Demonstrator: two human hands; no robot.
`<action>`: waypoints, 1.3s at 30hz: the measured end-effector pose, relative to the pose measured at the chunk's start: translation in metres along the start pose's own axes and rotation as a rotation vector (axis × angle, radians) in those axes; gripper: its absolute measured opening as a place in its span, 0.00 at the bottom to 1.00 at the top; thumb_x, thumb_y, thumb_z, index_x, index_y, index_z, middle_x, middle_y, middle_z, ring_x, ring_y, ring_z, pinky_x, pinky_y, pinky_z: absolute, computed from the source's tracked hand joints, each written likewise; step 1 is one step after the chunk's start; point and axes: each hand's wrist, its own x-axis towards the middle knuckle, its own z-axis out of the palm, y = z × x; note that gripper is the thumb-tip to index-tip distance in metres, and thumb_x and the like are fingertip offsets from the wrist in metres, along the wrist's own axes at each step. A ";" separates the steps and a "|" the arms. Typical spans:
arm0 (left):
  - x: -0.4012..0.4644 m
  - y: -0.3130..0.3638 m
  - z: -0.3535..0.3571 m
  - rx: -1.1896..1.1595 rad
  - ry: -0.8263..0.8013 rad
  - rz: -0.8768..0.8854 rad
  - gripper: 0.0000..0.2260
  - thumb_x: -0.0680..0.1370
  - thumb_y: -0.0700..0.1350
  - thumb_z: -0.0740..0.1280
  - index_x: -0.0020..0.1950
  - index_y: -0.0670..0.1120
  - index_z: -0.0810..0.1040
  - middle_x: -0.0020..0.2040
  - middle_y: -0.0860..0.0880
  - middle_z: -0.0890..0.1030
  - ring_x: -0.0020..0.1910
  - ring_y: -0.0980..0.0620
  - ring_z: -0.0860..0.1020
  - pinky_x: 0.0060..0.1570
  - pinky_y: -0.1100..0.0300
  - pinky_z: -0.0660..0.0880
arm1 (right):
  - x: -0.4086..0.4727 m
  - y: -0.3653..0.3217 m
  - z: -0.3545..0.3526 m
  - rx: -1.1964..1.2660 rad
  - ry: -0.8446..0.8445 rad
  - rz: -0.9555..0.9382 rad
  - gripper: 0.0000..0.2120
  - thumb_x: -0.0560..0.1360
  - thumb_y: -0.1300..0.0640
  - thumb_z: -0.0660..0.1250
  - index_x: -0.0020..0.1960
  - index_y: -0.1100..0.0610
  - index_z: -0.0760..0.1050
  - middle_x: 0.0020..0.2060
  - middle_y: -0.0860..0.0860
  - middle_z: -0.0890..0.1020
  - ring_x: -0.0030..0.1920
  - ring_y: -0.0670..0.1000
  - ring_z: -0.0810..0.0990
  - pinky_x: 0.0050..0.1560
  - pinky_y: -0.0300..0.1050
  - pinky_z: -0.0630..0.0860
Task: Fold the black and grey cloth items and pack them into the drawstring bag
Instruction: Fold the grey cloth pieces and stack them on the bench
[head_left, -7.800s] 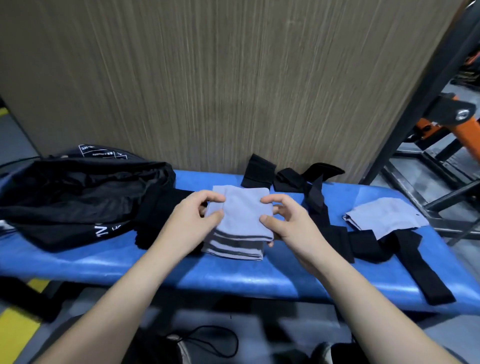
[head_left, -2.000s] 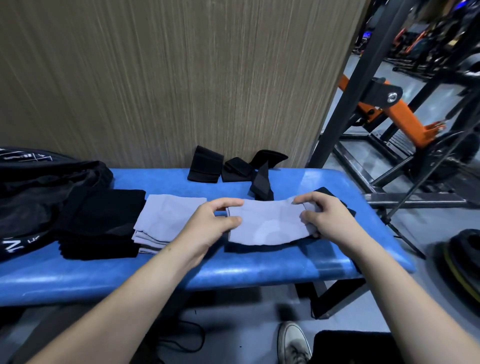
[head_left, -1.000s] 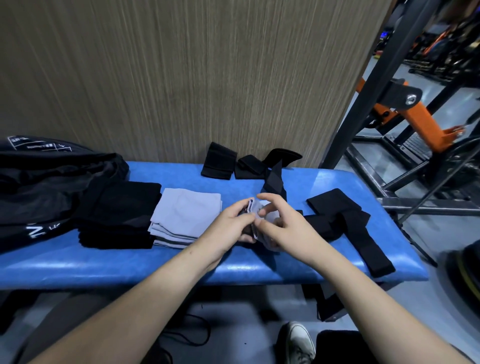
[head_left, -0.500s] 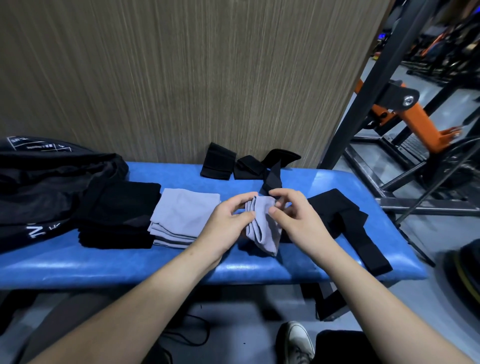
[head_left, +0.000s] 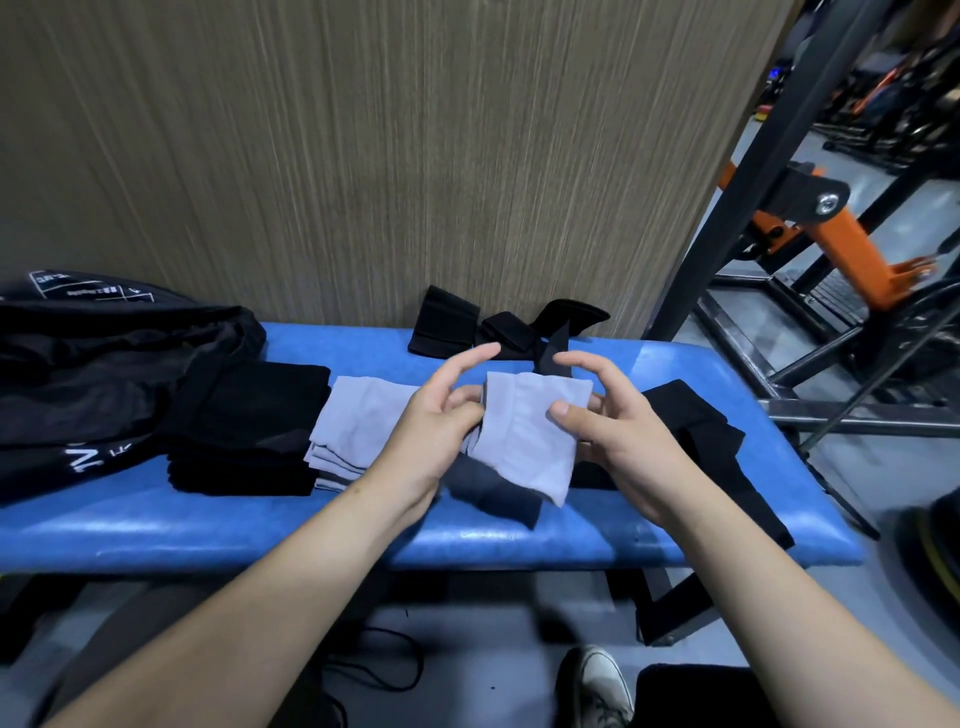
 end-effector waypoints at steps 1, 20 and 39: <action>-0.001 0.001 0.000 -0.018 -0.006 -0.010 0.21 0.80 0.35 0.60 0.65 0.57 0.77 0.51 0.42 0.85 0.47 0.47 0.83 0.46 0.61 0.78 | 0.001 0.000 0.002 -0.001 0.019 -0.007 0.18 0.76 0.63 0.70 0.63 0.49 0.74 0.49 0.62 0.80 0.49 0.56 0.81 0.48 0.56 0.75; -0.012 0.016 -0.038 0.201 -0.104 0.055 0.18 0.77 0.31 0.64 0.53 0.53 0.83 0.53 0.48 0.82 0.52 0.55 0.76 0.54 0.61 0.71 | 0.010 -0.010 0.006 -0.343 -0.269 0.078 0.15 0.74 0.52 0.71 0.41 0.66 0.79 0.35 0.55 0.80 0.39 0.51 0.78 0.44 0.50 0.77; -0.008 0.024 -0.085 0.310 0.167 0.109 0.21 0.75 0.36 0.70 0.64 0.56 0.78 0.59 0.52 0.81 0.51 0.56 0.81 0.55 0.58 0.79 | 0.040 0.005 0.079 0.079 -0.116 -0.052 0.31 0.76 0.65 0.71 0.72 0.42 0.67 0.46 0.60 0.79 0.38 0.57 0.76 0.35 0.49 0.74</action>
